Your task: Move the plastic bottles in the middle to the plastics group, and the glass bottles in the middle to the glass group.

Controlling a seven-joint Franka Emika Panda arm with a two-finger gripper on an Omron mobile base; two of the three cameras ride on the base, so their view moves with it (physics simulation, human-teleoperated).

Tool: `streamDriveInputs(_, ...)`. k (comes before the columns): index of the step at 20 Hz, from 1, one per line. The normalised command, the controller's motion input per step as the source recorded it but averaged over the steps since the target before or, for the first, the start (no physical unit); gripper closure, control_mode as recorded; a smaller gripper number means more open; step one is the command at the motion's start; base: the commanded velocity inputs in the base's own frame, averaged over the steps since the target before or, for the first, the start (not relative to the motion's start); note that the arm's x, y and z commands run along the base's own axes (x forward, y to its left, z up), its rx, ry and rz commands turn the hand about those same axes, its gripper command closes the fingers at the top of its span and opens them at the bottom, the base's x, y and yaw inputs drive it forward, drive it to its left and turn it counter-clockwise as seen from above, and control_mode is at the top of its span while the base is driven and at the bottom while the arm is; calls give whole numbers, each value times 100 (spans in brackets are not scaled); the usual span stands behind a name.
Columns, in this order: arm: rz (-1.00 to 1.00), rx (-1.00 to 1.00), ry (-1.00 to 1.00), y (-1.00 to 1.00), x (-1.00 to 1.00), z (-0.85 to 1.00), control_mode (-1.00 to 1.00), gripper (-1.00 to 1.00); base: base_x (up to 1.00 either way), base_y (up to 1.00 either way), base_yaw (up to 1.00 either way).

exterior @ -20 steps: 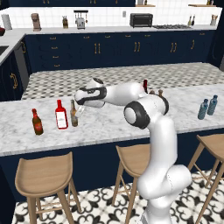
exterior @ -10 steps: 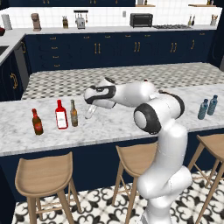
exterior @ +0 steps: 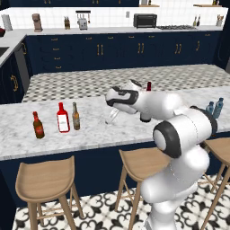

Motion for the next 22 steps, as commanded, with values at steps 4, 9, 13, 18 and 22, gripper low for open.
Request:
streamDriveInputs(4, -18, 0, 13, -98, -65, 67, -100, -100, 0, 0, 0)
streamDriveInputs(9, -18, -8, 4, -100, -40, 77, -100, -100, 0, 0, 0)
streamDriveInputs(13, -23, -6, 8, -99, -52, 80, -100, -100, 0, 0, 0)
streamDriveInputs(18, -39, 0, 11, -97, -48, 48, -100, -100, 0, 0, 0)
streamDriveInputs(22, -48, 0, 14, -89, -17, 21, -100, -100, 0, 0, 0)
